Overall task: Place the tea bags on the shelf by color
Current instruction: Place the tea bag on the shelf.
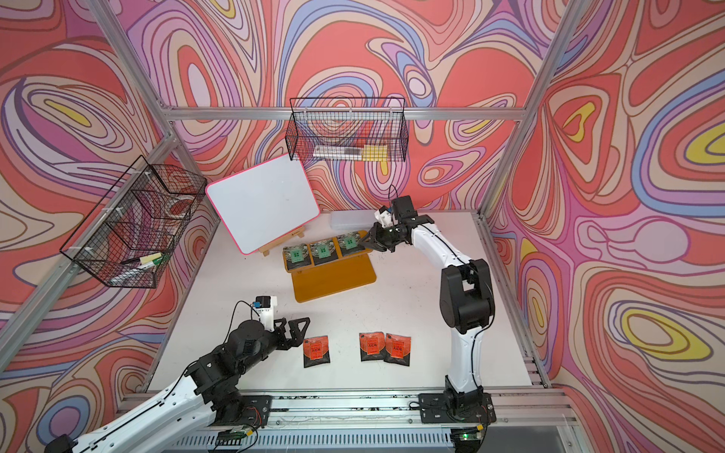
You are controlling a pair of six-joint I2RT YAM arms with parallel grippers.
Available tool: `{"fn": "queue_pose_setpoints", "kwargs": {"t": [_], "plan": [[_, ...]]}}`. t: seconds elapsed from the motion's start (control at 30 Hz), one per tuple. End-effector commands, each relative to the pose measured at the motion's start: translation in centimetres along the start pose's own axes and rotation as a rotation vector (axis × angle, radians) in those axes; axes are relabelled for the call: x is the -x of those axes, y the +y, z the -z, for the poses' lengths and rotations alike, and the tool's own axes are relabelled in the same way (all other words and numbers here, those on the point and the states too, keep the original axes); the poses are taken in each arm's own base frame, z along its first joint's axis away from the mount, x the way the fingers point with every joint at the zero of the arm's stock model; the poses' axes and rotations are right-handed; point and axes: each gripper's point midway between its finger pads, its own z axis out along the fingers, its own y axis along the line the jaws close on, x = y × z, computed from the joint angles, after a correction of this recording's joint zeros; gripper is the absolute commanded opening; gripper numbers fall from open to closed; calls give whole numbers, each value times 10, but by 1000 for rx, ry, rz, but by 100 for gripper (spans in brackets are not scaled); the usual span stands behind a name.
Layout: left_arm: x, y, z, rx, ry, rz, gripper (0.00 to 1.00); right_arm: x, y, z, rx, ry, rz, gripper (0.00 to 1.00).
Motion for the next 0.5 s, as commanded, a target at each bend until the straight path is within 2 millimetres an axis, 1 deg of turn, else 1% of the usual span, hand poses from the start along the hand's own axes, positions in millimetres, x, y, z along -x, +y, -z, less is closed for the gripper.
{"fn": "queue_pose_setpoints", "kwargs": {"t": [0.0,0.1,0.23,0.37,0.4,0.43,0.47], "plan": [[4,2,0,8,-22,9,99,6,0,10,-42,-27,33,23],[4,2,0,11,-19,14,99,6,2,18,-69,-44,52,23],[2,4,1,27,0,25,99,5,1,33,-128,-86,79,25],[-2,7,2,50,29,55,99,-4,2,53,-180,-124,109,28],[-3,7,3,53,40,63,99,-8,3,57,-185,-129,113,30],[-4,7,4,58,52,75,99,-13,0,59,-194,-129,112,33],[-6,7,5,60,68,83,99,-18,6,69,-188,-150,127,39]]}}
